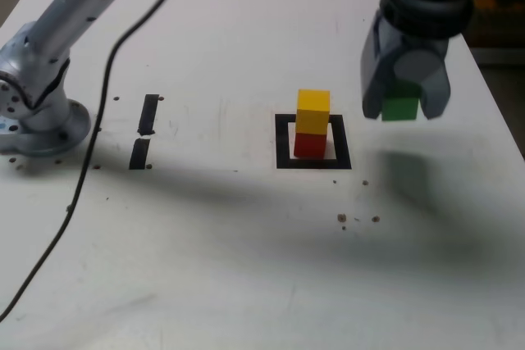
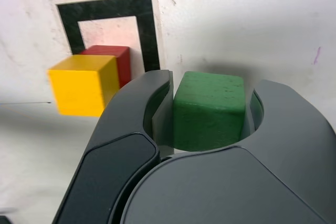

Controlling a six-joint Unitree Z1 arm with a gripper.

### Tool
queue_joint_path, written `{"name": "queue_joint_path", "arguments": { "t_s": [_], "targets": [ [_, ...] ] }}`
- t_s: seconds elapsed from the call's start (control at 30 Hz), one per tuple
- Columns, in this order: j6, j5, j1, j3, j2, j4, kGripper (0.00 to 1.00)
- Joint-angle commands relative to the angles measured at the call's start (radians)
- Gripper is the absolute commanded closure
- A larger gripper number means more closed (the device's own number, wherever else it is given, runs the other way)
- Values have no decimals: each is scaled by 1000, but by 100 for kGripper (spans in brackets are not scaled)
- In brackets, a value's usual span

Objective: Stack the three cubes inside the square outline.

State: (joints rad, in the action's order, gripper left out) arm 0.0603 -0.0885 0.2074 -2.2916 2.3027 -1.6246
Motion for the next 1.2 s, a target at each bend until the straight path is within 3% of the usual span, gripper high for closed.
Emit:
{"name": "queue_joint_path", "arguments": {
  "t_s": [0.0, 0.53, 1.17],
  "targets": [
    [1, -10, 3, 22, -38, -14, 82],
    [28, -34, -1, 284, -286, -15, 82],
    [27, 53, -10, 387, -273, -11, 81]
  ]
}}
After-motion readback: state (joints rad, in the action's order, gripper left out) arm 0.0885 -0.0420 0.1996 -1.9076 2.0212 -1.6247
